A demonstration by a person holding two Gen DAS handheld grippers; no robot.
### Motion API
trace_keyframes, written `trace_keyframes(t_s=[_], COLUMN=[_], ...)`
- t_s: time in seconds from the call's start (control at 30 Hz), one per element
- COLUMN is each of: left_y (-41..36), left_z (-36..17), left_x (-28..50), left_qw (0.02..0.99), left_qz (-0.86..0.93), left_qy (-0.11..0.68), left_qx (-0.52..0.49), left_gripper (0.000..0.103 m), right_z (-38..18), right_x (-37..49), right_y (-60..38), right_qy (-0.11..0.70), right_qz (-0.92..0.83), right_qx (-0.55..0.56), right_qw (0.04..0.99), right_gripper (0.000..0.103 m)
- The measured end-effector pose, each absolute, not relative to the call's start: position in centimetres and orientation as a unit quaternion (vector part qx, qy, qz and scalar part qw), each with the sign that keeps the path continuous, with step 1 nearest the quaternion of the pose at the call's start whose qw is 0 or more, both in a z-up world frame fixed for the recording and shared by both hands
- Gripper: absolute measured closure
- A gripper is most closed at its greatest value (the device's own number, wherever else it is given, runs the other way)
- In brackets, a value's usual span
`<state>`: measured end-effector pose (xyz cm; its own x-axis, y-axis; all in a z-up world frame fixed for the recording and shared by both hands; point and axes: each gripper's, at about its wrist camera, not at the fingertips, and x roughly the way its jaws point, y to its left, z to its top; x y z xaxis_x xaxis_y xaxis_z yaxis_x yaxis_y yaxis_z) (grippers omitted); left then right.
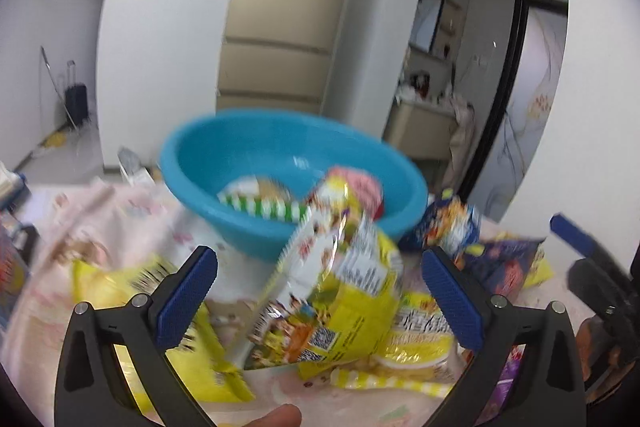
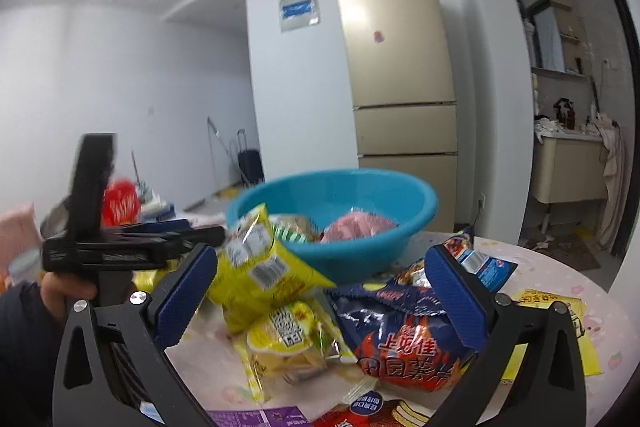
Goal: Organize snacks
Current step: 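Grasp the yellow chip bag with the left tool while the right tool grasps the blue Oishi bag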
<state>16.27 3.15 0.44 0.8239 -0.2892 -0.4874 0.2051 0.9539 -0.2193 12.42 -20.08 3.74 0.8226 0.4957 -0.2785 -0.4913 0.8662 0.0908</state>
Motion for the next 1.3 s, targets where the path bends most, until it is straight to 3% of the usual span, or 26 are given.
trace_keyframes(t_s=[0.27, 0.33, 0.53, 0.67, 0.83, 1.17, 1.3], left_y=[0.9, 1.1, 1.4, 1.4, 1.7, 2.3, 2.3], left_z=[-3.3, -3.2, -3.2, -3.0, -2.5, -2.2, -2.2], left_x=[19.0, 19.0, 18.6, 17.8, 16.7, 16.7, 16.6], left_qw=[0.930, 0.924, 0.919, 0.926, 0.935, 0.938, 0.938], left_qz=[-0.134, -0.151, -0.168, -0.164, -0.161, -0.154, -0.153], left_qy=[0.339, 0.346, 0.345, 0.329, 0.304, 0.293, 0.294], left_qx=[-0.053, -0.069, -0.087, -0.083, -0.085, -0.105, -0.103], left_gripper=[0.000, 0.017, 0.028, 0.028, 0.030, 0.030, 0.030], right_z=[2.9, 2.7, 2.1, 0.6, 0.6, 0.3, -1.6], right_x=[12.4, 12.8, 14.7, 16.2, 14.8, 16.9, 18.4], right_y=[-19.7, -20.3, -22.2, -22.9, -21.9, -25.8, -25.4], right_qy=[0.161, 0.169, 0.202, 0.244, 0.211, 0.250, 0.314], right_qz=[0.258, 0.254, 0.224, 0.200, 0.173, 0.149, 0.193], right_qx=[-0.009, 0.001, 0.021, 0.007, -0.063, 0.002, 0.017], right_qw=[0.953, 0.952, 0.953, 0.949, 0.960, 0.957, 0.929], right_gripper=[0.000, 0.000, 0.000, 0.000, 0.000, 0.000, 0.000])
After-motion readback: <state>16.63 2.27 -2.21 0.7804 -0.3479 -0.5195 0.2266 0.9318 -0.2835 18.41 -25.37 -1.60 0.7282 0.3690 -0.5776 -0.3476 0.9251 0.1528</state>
